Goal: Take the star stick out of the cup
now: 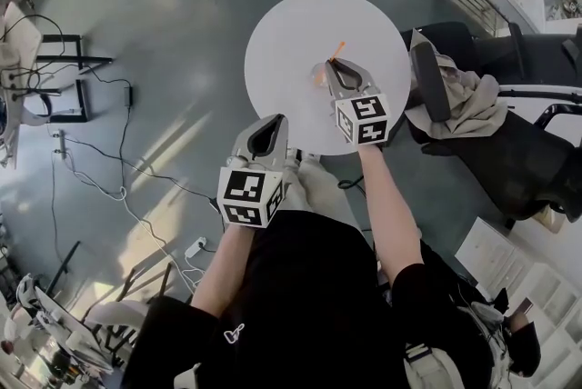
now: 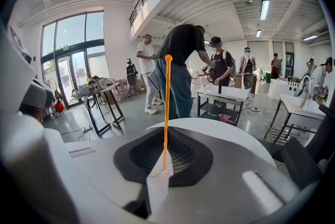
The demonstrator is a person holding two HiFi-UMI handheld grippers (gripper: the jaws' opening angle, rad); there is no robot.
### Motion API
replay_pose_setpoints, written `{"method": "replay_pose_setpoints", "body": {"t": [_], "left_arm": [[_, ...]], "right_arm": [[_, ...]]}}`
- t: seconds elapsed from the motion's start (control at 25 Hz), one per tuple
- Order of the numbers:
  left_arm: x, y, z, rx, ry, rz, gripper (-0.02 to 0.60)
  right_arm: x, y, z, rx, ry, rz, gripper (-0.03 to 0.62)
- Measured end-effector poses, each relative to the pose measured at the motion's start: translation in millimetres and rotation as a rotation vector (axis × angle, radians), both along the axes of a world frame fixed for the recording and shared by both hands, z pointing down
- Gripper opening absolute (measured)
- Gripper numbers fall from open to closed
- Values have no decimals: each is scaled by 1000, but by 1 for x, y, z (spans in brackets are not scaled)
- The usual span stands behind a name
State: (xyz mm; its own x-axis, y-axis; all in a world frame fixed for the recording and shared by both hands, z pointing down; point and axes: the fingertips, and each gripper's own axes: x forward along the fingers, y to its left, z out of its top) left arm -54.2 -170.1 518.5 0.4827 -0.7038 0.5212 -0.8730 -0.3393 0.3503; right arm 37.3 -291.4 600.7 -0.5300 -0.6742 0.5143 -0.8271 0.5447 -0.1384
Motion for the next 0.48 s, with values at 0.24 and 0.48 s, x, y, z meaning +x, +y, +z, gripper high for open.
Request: {"method": "replay_pose_setpoints", "body": {"t": [0.24, 0.48], "left_arm": [[1, -2, -2, 10, 3, 8, 2], [9, -6, -6, 23, 3, 18, 2]], "right_arm": [[-2, -2, -10, 11, -24, 4, 23], [6, 2, -38, 53, -44, 7, 23]]}}
